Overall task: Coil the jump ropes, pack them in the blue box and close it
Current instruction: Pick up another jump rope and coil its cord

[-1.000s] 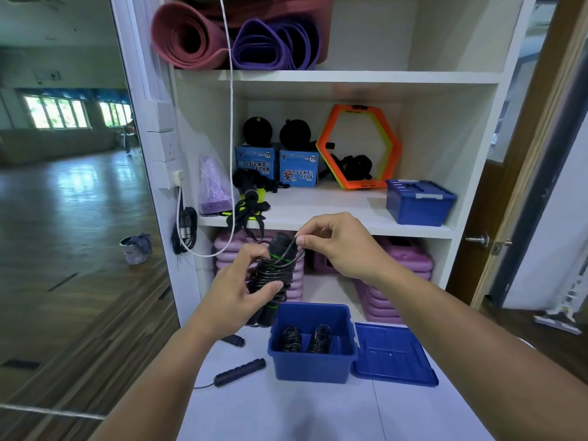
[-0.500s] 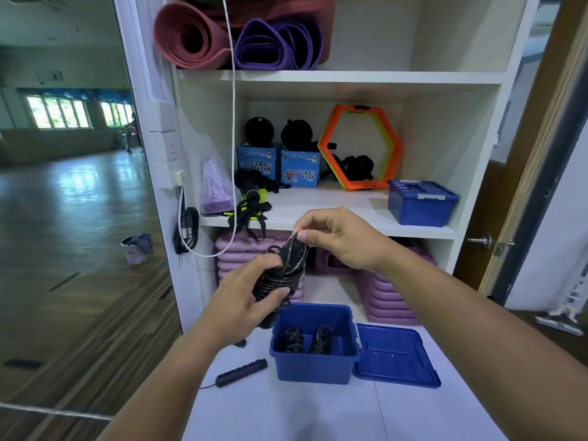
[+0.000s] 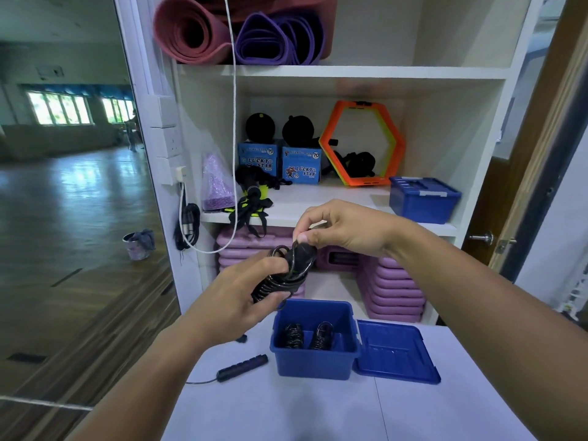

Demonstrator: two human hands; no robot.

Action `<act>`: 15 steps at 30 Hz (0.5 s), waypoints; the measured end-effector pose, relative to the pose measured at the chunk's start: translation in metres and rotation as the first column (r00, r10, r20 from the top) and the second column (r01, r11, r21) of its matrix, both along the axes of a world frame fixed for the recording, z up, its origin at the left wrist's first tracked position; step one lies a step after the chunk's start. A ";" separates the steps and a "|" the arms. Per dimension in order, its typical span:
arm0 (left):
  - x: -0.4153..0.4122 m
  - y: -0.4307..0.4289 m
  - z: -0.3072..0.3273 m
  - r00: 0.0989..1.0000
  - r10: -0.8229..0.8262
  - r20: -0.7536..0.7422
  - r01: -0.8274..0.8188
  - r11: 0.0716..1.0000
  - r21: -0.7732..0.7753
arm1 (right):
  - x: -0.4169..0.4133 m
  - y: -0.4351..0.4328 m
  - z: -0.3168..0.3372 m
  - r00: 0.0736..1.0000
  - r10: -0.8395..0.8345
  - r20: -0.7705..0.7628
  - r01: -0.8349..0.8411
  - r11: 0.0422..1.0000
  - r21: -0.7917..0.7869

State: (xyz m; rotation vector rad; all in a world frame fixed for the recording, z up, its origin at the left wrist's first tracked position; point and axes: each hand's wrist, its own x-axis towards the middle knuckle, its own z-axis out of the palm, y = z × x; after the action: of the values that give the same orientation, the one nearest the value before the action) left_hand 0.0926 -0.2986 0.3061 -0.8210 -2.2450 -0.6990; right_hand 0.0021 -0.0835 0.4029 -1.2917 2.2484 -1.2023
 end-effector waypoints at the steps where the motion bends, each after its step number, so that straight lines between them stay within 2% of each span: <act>1: 0.001 0.000 0.001 1.000 -0.006 -0.003 0.006 1.000 0.002 | 0.001 -0.001 0.002 1.000 0.011 0.006 -0.011 1.000 0.005; 5: 0.003 0.001 0.001 0.999 -0.037 -0.029 0.037 0.999 0.004 | 0.002 -0.004 0.007 0.998 0.055 0.009 -0.055 0.998 0.030; 8: 0.005 0.004 -0.001 0.996 -0.086 0.029 0.082 0.986 0.143 | 0.001 -0.007 0.005 0.997 0.062 0.043 -0.062 0.998 0.008; 10: 0.006 0.008 -0.004 0.993 -0.114 0.039 0.101 0.964 0.247 | 0.001 -0.010 0.001 0.992 0.058 0.113 -0.050 0.996 -0.069; 13: 0.005 0.019 -0.009 0.971 -0.211 0.110 0.132 0.864 0.485 | 0.006 -0.015 -0.005 0.975 0.062 0.215 -0.006 0.967 -0.255; 15: 0.004 0.028 -0.011 0.958 -0.258 0.129 0.138 0.803 0.580 | 0.009 -0.017 -0.010 0.972 0.042 0.233 0.046 0.932 -0.359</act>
State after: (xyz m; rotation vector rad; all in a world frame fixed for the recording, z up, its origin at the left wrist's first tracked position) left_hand 0.0967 -0.2708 0.2948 -0.7051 -1.9500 -1.5251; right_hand 0.0114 -0.1001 0.3927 -1.1846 1.9183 -1.7346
